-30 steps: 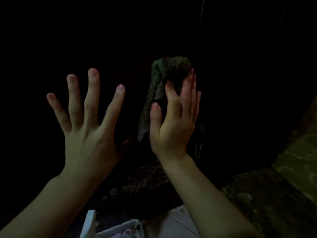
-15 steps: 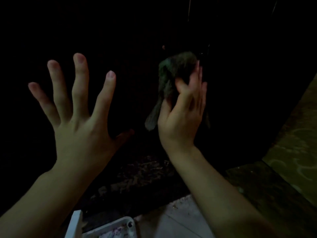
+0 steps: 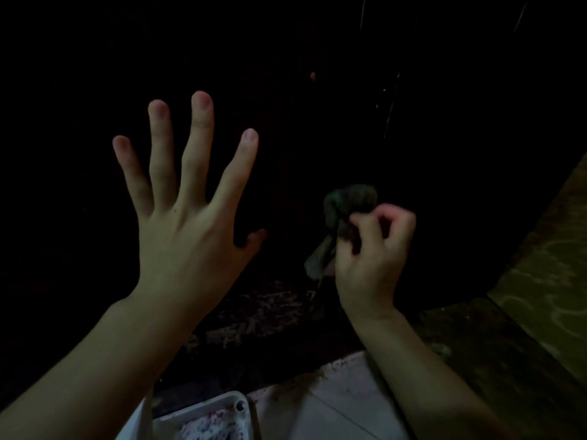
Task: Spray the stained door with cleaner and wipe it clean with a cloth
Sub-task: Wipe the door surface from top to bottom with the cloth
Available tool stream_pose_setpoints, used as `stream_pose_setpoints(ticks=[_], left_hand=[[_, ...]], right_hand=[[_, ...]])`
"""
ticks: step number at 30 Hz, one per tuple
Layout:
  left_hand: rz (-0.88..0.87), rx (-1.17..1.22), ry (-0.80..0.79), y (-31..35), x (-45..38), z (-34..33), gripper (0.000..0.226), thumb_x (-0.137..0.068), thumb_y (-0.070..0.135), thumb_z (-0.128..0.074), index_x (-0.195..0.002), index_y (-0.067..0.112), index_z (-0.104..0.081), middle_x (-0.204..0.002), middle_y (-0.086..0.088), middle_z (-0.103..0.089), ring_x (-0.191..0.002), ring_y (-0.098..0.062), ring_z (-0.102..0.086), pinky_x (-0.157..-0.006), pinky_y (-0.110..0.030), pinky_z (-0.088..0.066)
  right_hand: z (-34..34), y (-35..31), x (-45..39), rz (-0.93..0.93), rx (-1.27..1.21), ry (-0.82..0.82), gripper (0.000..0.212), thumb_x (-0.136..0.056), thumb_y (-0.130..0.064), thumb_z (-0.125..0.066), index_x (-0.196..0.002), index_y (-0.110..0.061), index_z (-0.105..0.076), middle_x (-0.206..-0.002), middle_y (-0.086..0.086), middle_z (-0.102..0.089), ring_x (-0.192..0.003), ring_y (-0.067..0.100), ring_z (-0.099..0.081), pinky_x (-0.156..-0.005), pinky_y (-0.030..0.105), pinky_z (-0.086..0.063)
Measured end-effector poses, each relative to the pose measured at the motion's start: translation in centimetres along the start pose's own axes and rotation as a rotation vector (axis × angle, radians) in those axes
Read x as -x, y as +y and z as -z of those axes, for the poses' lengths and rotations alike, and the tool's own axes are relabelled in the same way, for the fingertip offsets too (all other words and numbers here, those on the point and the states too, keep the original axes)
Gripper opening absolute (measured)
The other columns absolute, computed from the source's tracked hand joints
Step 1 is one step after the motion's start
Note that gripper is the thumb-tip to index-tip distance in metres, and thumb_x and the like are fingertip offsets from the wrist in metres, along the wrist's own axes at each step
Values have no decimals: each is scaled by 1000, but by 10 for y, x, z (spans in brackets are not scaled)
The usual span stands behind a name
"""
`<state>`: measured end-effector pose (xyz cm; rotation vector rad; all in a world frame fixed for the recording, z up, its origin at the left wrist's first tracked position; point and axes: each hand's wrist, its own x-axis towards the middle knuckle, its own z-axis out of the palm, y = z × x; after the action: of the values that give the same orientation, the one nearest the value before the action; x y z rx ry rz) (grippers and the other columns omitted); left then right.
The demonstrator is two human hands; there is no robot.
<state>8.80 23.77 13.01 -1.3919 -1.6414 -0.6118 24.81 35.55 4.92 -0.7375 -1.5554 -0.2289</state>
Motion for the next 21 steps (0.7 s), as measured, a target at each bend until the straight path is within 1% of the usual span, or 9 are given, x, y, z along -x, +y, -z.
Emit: stream_pose_setpoints(ticks=[2, 4, 7, 10, 12, 13, 15, 18, 21], left_hand=[[-16, 2, 7, 1, 1, -3, 94, -75, 55, -73, -150, 19, -29, -156, -24, -11, -140, -50, -4, -112, -60, 7], [-52, 6, -8, 3, 6, -6, 92, -75, 49, -75, -150, 19, -30, -157, -24, -12, -141, -49, -4, -112, -60, 6], [-109, 2, -39, 3, 15, -9, 93, -73, 46, -76, -150, 20, -30, -157, -21, -10, -142, -45, -2, -114, -57, 7], [-137, -5, -55, -3, 20, -9, 98, -69, 44, -79, -150, 20, -29, -158, -21, -10, -144, -44, -2, -115, -55, 7], [-152, -3, -74, -6, 24, -8, 99, -69, 43, -79, -150, 20, -28, -158, -21, -9, -144, -44, -3, -116, -54, 7], [-156, -8, -84, -8, 27, -7, 99, -69, 42, -79, -151, 20, -28, -158, -22, -9, -144, -44, -3, -116, -54, 6], [-166, -21, -92, -15, 34, -6, 98, -69, 42, -79, -151, 19, -28, -158, -23, -10, -144, -43, -4, -117, -52, 7], [-181, -18, -98, -23, 45, -6, 94, -73, 42, -78, -150, 18, -30, -156, -25, -12, -143, -44, -4, -117, -49, 8], [-190, -35, -118, -29, 57, -8, 93, -74, 41, -77, -150, 18, -29, -156, -27, -13, -142, -45, -4, -117, -50, 8]], right_hand=[[-2, -6, -23, -15, -20, 87, 26, -80, -1, -64, -101, -13, -53, -108, 12, -42, -93, 33, -50, -80, 37, -47], [-6, -2, -22, 13, 27, 112, 22, -82, -1, -64, -99, -12, -55, -107, 16, -46, -92, 33, -48, -83, 36, -42], [-8, 14, 32, 64, 120, -12, 17, -82, -6, -58, -94, -13, -49, -108, 14, -40, -93, 33, -44, -81, 37, -39], [-5, 22, 91, -80, 112, -202, 14, -78, -15, -49, -90, -13, -42, -107, 11, -36, -94, 33, -43, -74, 41, -47], [-3, 19, 97, -164, 88, -250, 15, -77, -17, -46, -90, -15, -40, -105, 9, -36, -93, 31, -45, -72, 39, -49], [-2, 15, 90, -181, 60, -237, 16, -77, -16, -47, -91, -15, -40, -105, 9, -37, -94, 31, -46, -75, 36, -47], [0, 3, 62, -194, 3, -135, 21, -77, -11, -51, -96, -14, -45, -106, 16, -44, -97, 30, -47, -83, 29, -41], [-3, -9, 27, -195, -9, 15, 24, -77, -2, -57, -100, -7, -55, -106, 22, -49, -100, 33, -48, -88, 34, -41], [-7, -5, 59, -217, 42, -33, 24, -78, -5, -56, -101, -10, -50, -112, 16, -43, -103, 33, -45, -90, 37, -39]])
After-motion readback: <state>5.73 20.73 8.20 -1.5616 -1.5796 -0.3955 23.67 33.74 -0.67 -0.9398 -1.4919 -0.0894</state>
